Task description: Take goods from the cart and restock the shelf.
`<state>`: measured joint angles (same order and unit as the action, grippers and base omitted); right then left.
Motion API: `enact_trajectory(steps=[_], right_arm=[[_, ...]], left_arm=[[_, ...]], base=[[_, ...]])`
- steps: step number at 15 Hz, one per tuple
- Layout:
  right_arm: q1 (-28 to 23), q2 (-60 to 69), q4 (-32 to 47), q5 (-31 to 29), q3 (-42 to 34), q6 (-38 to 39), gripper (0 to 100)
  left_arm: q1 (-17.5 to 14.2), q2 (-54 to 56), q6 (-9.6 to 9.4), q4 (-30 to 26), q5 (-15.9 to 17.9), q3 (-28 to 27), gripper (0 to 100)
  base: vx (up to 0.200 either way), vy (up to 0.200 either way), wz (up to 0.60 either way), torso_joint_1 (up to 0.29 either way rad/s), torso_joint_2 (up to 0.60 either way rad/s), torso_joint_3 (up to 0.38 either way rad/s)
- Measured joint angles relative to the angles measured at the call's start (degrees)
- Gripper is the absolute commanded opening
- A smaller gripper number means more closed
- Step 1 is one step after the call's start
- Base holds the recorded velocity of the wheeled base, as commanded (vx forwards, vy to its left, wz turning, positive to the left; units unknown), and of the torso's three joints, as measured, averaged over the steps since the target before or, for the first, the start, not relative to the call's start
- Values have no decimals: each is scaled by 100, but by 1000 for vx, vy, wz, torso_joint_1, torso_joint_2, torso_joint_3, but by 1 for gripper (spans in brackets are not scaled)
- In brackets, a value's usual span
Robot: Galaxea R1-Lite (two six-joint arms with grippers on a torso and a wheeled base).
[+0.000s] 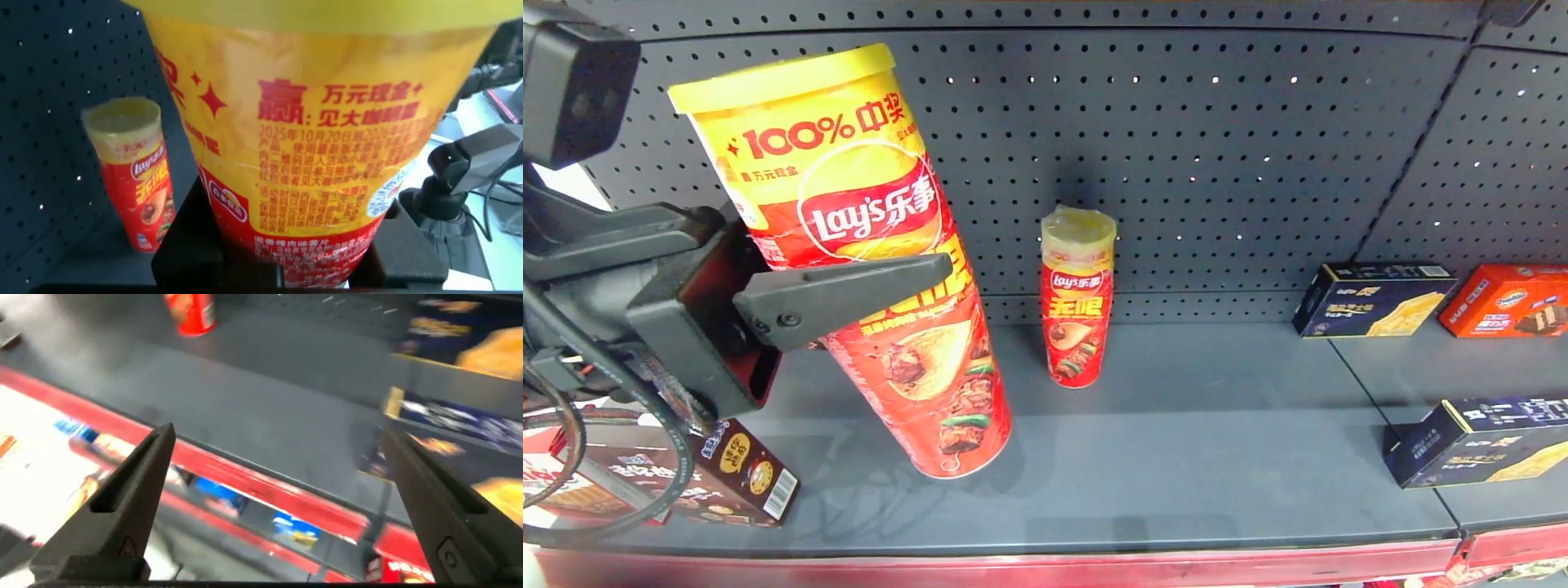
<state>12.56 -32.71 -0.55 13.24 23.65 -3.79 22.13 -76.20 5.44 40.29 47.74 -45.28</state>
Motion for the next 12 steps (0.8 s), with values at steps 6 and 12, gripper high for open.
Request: enact_trajectory(steps=[6, 12], right_arm=[[390, -1682, -1093, -20, 518, -37, 100], [453, -3896, -3101, 978, 1273, -129, 100]], left_arm=[[-13, -54, 72, 65, -6, 16, 0], [-77, -50, 126, 71, -12, 21, 0]], base=[[0, 0, 0, 0, 0, 0], [0, 0, 0, 0, 0, 0]])
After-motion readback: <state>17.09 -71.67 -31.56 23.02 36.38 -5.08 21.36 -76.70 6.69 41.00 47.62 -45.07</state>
